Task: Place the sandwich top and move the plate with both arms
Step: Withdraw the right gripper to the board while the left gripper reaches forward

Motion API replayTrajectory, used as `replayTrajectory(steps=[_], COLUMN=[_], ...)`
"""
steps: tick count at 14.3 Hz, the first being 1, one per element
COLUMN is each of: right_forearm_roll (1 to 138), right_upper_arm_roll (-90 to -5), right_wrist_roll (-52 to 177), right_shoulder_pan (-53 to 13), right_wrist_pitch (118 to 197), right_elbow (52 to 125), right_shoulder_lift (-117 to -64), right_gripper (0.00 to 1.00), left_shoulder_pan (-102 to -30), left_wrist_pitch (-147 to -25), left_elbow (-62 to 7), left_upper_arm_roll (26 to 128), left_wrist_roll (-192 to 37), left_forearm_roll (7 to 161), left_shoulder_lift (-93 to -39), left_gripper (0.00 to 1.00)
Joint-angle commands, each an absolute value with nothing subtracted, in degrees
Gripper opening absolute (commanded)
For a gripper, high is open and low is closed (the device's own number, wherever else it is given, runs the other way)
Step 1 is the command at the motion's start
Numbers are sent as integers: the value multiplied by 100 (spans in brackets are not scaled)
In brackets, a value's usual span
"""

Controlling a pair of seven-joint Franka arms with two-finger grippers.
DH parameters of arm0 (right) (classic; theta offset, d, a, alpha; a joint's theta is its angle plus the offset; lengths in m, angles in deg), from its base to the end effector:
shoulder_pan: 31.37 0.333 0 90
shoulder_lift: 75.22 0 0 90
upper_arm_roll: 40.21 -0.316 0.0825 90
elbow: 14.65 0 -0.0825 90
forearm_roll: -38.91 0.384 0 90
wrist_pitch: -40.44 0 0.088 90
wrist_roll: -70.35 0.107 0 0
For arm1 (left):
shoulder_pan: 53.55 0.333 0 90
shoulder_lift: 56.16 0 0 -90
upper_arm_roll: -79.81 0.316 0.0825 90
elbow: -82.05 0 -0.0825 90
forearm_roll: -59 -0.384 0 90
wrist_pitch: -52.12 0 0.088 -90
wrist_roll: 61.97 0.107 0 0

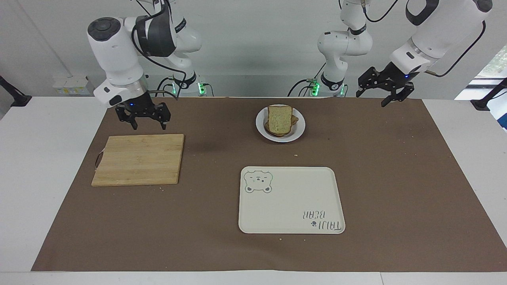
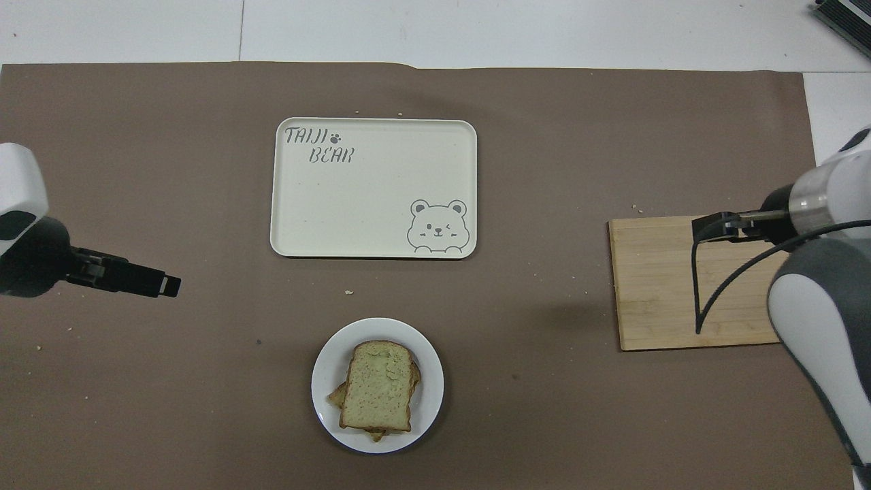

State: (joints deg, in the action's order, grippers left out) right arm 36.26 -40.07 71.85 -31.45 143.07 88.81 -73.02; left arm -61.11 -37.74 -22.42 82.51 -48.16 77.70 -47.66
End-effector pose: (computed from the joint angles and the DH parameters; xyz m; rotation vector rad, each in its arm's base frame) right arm 0.5536 -0.0061 0.5531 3.0963 -0.0317 0.0378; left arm 0.4975 -0.0753 0.5899 2.7656 -0.4320 -0.1127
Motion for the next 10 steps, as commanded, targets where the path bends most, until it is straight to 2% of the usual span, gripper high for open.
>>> replayTrajectory(steps=[1,3,5,7,10], right_forearm_roll=[3653,3943,3962,3953,3953], right_upper_arm_roll=[-4091,-4091,-4091,-4108,-4126], right_wrist_roll=[7148,7263,7264,7281,7272], right_shoulder_pan=[-3470,-3663,-3716,-3708,-3673], right_wrist_pitch=[13513,13064,13088,13035,13061], right_elbow=[8073,7747,7798,7816,7816], right_shoulder_lift=[-7426,-7504,-7514,-7487,-7487], right_gripper=[100,100,100,100,100], left_shoulder_pan=[-6382,-6654,-6788,-6823,-6902], left_wrist_pitch=[-4393,-4674,-4911,-5376,-5921], left_elbow=[-3734,-4386,-4949,-5590,-6294], left_upper_arm_roll=[8297,8297,8306,8297,8297], left_wrist_roll=[-4378,-4333,-4333,-4342,-4342], left_forearm_roll=[8079,8203,8395,8677,8931], left_shoulder_lift=[-3913,-3622,-3376,-3147,-3075], left_gripper=[100,100,100,96,84])
